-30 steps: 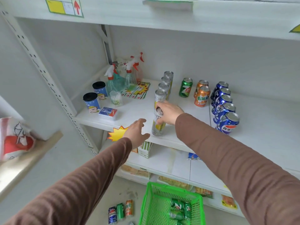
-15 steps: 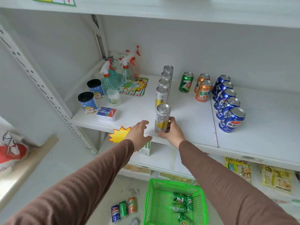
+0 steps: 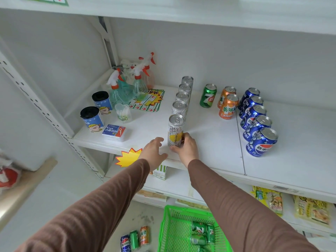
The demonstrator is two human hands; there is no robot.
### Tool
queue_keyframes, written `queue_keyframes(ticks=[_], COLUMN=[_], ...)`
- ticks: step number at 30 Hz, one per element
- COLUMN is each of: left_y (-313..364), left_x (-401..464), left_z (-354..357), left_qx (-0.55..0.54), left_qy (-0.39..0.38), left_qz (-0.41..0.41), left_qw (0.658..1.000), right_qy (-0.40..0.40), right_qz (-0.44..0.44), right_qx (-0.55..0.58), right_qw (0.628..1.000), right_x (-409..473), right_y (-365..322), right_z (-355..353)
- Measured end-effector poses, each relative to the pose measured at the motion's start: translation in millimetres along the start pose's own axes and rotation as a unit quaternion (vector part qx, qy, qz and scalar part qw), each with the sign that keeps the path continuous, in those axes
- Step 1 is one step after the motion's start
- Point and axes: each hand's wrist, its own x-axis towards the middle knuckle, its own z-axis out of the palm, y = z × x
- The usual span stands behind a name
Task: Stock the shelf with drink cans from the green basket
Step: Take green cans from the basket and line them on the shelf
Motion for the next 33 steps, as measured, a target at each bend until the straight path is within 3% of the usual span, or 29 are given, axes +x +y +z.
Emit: queue_keyframes(ticks=[17, 24, 28, 33], left_y=[15.1, 13.7, 11.4, 3.2], left_x=[-1.1, -36.7, -63.2, -107.8], left_z=[9.9, 23.5, 39.0, 73.3], left_qx=[0.002, -0.009, -0.003, 0.012], left_qy=[0.034, 0.069, 0.086, 0.061], left_qz=[-0.023, -0.023, 0.004, 0.038], left_qw=[0.999, 0.997, 0.996, 0.997], right_qy=[0.021, 0.034, 0.074, 0.098], right_qz=[0.005, -0.017, -0.076, -0.175], right_qx=[-0.008, 0.067, 0.091, 0.037], right_qw=[1.000, 0.997, 0.990, 0.979], right_x=[24.7, -0.7, -41.5, -106.0], right_y=[3.3, 21.0, 37.1, 77.2], right_z=[3.3, 0.4, -5.7, -18.5])
